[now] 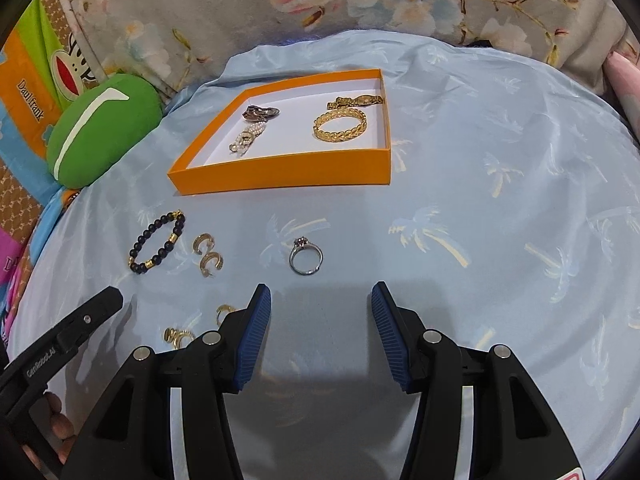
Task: Organize jewelry
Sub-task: 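Grasp the silver ring with the right tool, then close the left tool on the black bead bracelet while the right tool holds the ring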
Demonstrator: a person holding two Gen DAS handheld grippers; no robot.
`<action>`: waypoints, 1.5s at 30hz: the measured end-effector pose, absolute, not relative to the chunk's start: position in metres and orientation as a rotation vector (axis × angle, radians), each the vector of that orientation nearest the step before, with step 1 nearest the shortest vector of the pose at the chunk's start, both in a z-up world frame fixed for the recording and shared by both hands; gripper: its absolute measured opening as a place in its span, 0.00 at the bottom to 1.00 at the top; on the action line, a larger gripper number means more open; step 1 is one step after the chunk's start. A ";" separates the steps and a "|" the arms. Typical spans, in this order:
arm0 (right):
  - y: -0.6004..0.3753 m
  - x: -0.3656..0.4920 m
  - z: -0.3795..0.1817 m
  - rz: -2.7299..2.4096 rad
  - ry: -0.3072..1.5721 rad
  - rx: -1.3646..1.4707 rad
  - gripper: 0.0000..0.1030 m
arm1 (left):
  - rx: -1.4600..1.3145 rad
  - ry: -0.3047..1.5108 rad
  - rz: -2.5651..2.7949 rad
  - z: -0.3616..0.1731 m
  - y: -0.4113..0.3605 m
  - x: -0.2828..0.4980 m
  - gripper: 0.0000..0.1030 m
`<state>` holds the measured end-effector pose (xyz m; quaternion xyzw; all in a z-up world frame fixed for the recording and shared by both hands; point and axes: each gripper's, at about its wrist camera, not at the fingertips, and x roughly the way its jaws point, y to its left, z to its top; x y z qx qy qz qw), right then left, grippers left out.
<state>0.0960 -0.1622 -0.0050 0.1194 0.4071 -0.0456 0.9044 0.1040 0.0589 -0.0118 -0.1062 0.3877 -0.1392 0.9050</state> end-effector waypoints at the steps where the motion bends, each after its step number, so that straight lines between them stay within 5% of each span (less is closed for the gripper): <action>1: -0.162 0.100 -0.005 -0.095 0.843 0.244 0.49 | -0.220 0.802 -0.288 -0.012 0.059 0.104 0.38; 18: -0.142 0.128 -0.005 -0.095 0.882 0.065 0.18 | -0.215 0.805 -0.288 -0.011 0.057 0.103 0.45; 45: -0.156 0.113 -0.006 -0.069 0.861 0.183 0.18 | -0.028 0.836 -0.320 -0.008 0.015 0.169 0.51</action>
